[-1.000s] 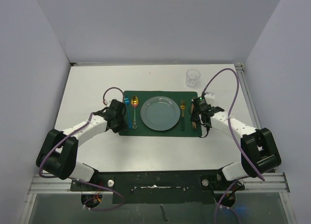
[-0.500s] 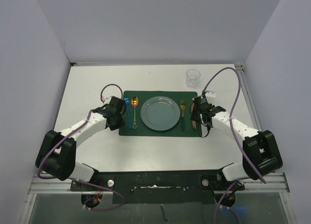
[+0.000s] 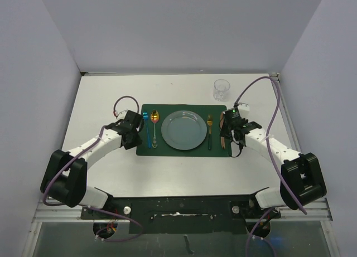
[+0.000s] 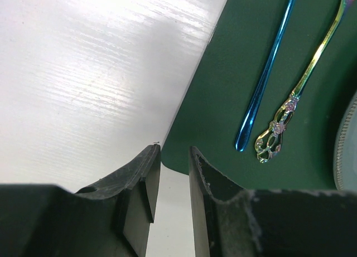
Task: Set the dinner table for one person
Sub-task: Adjust the napkin at the center of the board.
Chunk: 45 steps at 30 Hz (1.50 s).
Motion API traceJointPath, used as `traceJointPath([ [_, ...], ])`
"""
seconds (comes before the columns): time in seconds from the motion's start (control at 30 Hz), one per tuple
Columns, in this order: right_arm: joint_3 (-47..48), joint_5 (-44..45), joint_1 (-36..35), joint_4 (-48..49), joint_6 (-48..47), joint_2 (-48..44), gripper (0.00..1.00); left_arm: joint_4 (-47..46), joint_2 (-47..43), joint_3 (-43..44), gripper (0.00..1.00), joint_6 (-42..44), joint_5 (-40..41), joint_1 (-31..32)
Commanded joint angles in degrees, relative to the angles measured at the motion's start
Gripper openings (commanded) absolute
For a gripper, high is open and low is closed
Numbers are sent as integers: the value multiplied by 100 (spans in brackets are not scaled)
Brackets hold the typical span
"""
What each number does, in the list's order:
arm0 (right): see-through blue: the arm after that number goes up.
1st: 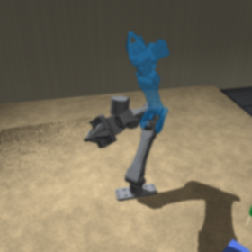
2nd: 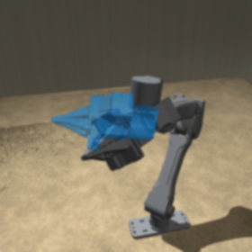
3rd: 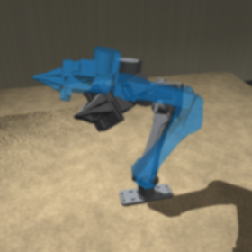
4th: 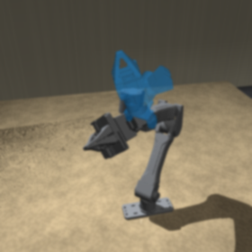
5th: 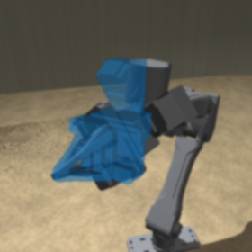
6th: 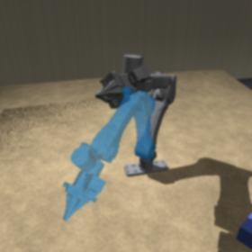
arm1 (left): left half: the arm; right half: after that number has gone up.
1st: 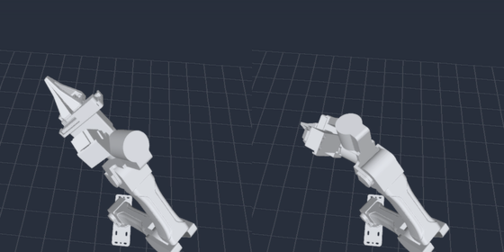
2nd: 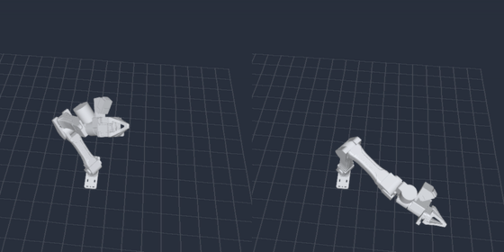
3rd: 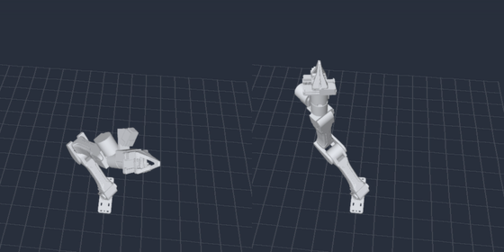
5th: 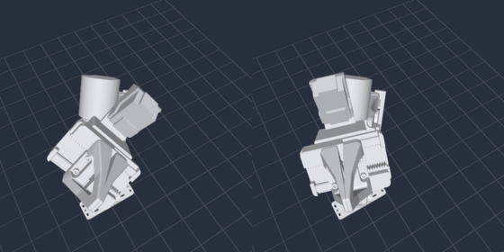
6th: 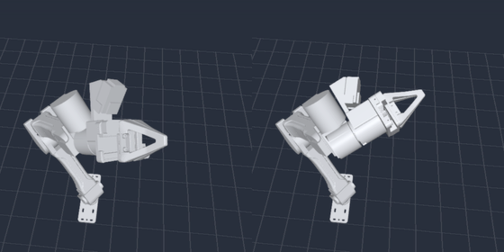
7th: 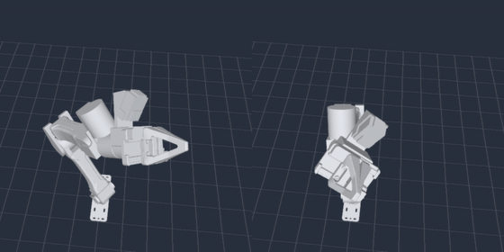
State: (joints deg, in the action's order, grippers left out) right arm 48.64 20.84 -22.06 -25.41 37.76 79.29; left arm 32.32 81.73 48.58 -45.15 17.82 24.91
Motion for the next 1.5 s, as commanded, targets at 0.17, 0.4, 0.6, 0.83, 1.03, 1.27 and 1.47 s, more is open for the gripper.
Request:
traceJointPath([
  [0.17, -55, 175, 58, 93, 8, -213, 47, -330, 398, 39, 25, 92, 59, -64],
  [0.4, -130, 166, 104, 153, 28, -20, 47, -415, 479, 83, 25, 94, 55, -73],
  [0.6, -153, 107, 106, 276, 56, 153, 47, -548, 610, 10, 25, 124, -69, -74],
  [0.83, -51, 46, 110, 352, 48, 443, 46, -671, 709, -115, 25, 129, -145, -74],
  [1.03, -32, 45, 110, 379, 61, 481, 44, -709, 777, -138, 25, 163, -203, -74],
  [1.27, -12, 62, 114, 378, 56, 559, 41, -675, 823, -99, 24, 208, -240, -65],
  [1.47, -21, 73, 117, 396, 56, 625, 42, -639, 978, -84, 24, 277, -351, -65],
])
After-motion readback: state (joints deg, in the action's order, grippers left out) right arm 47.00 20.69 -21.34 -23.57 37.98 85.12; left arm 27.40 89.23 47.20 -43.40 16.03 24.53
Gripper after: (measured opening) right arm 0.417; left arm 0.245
